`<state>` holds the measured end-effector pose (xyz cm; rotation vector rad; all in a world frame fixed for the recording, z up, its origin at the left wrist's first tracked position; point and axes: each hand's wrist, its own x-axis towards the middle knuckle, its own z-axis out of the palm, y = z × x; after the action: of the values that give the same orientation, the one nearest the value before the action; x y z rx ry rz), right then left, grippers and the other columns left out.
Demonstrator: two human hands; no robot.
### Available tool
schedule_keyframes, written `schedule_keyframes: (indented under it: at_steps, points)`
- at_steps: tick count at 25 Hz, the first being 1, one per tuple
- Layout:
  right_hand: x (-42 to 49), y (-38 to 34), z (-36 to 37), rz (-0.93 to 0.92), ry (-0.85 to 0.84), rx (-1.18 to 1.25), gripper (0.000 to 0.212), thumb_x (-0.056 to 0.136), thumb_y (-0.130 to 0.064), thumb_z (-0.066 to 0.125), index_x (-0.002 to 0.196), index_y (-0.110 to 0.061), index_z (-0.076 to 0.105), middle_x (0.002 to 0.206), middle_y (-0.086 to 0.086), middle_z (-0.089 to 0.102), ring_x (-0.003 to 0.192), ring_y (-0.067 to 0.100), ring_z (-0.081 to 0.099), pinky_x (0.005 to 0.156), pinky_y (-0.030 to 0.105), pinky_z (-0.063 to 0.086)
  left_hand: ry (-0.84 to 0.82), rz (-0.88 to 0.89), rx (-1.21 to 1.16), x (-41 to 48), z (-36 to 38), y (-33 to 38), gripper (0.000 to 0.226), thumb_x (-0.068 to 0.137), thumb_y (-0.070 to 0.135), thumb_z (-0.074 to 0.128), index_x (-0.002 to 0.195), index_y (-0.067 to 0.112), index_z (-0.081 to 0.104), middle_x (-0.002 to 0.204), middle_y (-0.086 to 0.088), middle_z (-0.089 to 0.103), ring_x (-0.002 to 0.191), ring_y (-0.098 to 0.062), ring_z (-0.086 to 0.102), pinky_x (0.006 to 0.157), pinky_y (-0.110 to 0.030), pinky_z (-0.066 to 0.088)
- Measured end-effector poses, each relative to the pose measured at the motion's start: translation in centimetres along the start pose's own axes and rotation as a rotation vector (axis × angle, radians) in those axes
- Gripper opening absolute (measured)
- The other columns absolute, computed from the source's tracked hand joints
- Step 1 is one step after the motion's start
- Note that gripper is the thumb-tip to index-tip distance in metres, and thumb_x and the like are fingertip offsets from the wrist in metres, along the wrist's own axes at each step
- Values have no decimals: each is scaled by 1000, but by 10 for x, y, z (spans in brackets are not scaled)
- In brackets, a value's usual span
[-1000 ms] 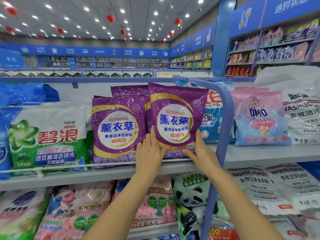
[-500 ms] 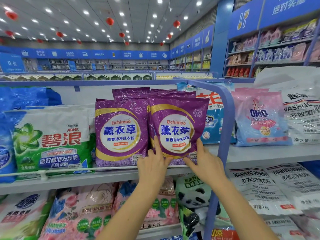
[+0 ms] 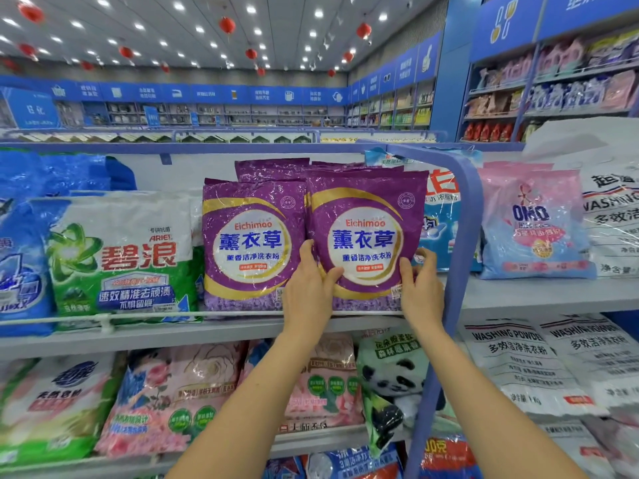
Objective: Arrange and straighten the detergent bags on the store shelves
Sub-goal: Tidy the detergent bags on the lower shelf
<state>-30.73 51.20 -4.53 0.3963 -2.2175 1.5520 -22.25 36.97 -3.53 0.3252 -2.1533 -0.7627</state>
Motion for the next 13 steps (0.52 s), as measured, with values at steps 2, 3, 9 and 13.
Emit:
schedule_keyframes:
  at_steps: [2,3,9,13]
  points:
    - [3,0,1,31,-15,-19,29,99,-35,35,116,-13,44,81,0,58,73,23,56,59,33,38,29,14,-67,0,2,-3,55,92,32,53,137,10,30,67,7,45,64,-20,53,52,-28,33]
    - [4,-1,0,54,-40,-23,28,99,-35,33,107,-13,48,80,-2,56,76,24,55,61,33,36,32,13,-66,0,2,-3,52,92,30,52,135,10,32,66,7,44,64,-20,54,52,-28,33]
    - [-9,-14,-6,-177,192,47,19,91,-12,45,109,-11,42,100,4,50,97,21,49,82,28,39,290,394,220,-23,12,-7,32,87,14,53,116,7,42,107,-12,48,95,-23,47,77,-35,47]
    - [-31,2,8,-632,135,-294,32,87,-14,37,119,-8,40,122,19,49,113,24,42,96,32,41,174,665,411,-27,23,-12,55,75,7,68,122,9,39,128,-13,38,121,-28,37,102,-41,39]
